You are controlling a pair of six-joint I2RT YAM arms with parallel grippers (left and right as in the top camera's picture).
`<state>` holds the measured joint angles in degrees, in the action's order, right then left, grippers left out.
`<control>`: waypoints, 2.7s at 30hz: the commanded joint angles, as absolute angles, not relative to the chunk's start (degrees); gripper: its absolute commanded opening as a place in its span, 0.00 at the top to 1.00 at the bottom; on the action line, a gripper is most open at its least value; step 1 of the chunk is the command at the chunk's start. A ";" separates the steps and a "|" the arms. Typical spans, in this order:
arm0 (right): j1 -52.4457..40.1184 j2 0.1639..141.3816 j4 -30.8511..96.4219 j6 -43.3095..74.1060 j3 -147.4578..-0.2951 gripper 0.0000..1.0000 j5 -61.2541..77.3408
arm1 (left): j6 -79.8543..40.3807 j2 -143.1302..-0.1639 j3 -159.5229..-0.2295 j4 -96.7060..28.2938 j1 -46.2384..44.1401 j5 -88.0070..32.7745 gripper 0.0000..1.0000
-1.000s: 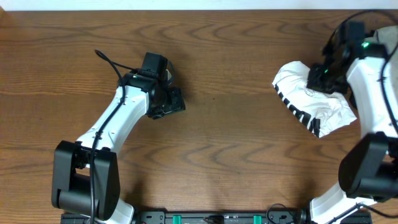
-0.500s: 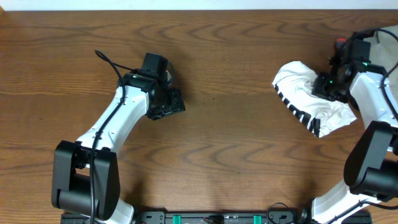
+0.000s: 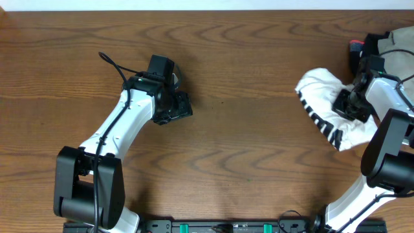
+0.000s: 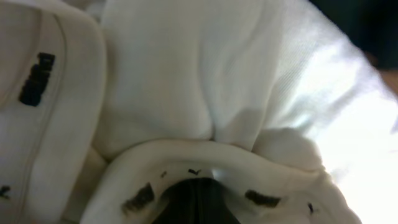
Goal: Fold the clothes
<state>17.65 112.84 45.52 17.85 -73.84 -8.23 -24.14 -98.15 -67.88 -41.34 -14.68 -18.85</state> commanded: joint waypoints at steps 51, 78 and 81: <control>-4.34 100.03 29.74 34.72 -51.53 0.99 21.12 | -19.29 -97.71 -67.81 -41.10 -16.80 -28.95 0.39; 6.17 97.01 59.33 28.56 -76.84 0.93 -16.21 | -17.72 -97.71 -67.83 -42.59 -16.80 -28.91 0.39; 10.90 97.54 58.30 25.96 -75.37 0.94 -14.46 | -17.58 -97.71 -67.83 -42.57 -16.80 -28.91 0.39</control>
<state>7.66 96.73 58.83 29.39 -76.90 -13.96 -18.98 -98.15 -67.88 -42.24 -16.84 -28.56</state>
